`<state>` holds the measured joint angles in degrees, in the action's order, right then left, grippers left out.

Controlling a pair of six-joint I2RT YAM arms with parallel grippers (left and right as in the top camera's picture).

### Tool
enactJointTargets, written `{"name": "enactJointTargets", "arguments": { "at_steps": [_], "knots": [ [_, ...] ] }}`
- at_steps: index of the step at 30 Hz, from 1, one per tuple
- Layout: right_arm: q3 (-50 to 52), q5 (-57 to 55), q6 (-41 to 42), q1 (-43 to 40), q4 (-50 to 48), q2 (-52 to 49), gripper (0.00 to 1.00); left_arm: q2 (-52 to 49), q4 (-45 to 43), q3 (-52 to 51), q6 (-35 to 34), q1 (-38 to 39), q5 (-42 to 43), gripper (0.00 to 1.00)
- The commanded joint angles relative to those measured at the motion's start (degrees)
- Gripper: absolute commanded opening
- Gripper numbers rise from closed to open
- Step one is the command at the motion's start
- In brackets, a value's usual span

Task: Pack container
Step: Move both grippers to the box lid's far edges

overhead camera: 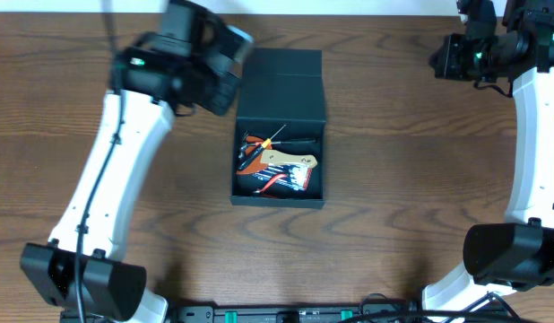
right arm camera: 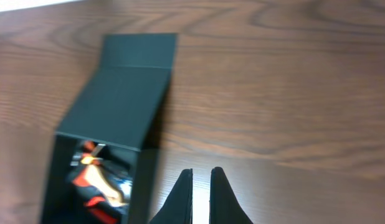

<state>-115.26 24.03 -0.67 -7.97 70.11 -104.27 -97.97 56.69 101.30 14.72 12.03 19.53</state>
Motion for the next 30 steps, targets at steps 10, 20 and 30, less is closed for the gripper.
{"name": "enactJointTargets", "arguments": {
  "at_steps": [10, 20, 30],
  "knots": [
    [0.0, 12.1, 2.1, 5.5, -0.5, -10.7, 0.01, -15.4, -8.2, -0.1, -13.5, -14.0, 33.1, 0.06],
    [0.0, 16.1, 1.5, 7.6, -3.5, -19.7, 0.01, -30.0, -14.5, -0.1, -17.0, -15.1, 40.9, 0.06],
    [0.0, 20.9, 0.3, 10.4, -7.2, -25.5, 0.01, -36.3, -20.4, -0.1, -14.6, -14.1, 37.2, 0.06]
  ]
}}
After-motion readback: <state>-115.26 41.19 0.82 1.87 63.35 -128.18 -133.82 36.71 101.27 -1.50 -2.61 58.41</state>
